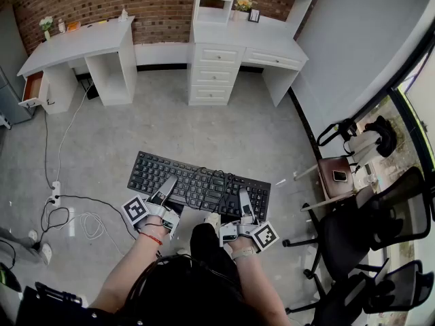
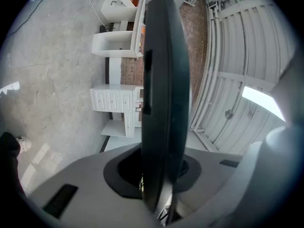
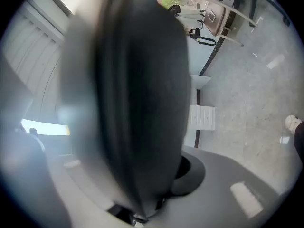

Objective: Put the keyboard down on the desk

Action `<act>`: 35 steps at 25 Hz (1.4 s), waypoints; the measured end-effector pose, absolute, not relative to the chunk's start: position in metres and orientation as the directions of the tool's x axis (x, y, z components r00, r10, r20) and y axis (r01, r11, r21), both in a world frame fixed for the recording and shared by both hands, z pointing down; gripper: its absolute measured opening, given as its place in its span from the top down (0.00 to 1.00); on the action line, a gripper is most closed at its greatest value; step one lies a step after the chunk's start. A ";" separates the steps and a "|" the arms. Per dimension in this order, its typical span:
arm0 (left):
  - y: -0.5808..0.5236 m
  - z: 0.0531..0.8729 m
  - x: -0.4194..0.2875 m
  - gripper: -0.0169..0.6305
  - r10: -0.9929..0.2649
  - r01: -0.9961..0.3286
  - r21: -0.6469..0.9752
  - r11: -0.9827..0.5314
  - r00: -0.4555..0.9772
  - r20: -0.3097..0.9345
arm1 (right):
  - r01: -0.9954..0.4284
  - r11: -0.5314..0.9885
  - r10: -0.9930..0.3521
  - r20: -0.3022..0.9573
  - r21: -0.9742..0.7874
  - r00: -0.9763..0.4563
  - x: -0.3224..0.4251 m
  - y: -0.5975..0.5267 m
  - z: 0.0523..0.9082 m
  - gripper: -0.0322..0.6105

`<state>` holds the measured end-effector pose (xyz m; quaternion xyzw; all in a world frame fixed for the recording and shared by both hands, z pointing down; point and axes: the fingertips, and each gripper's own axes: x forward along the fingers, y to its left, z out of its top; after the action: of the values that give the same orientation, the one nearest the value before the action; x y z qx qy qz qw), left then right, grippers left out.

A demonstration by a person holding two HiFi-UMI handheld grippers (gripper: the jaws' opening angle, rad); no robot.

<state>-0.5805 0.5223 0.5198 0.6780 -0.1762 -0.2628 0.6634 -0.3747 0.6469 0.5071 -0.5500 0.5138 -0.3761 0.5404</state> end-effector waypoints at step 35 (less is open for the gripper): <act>0.344 0.537 -0.353 0.88 -0.641 0.103 0.994 -0.035 0.760 -0.102 | -0.085 0.056 -0.984 -0.069 -0.995 0.164 -0.137 0.457 0.538 0.75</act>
<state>-0.3532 0.3436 0.5373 0.6624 -0.2030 -0.2803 0.6644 -0.1374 0.4569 0.5384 -0.5438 0.4916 -0.4201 0.5349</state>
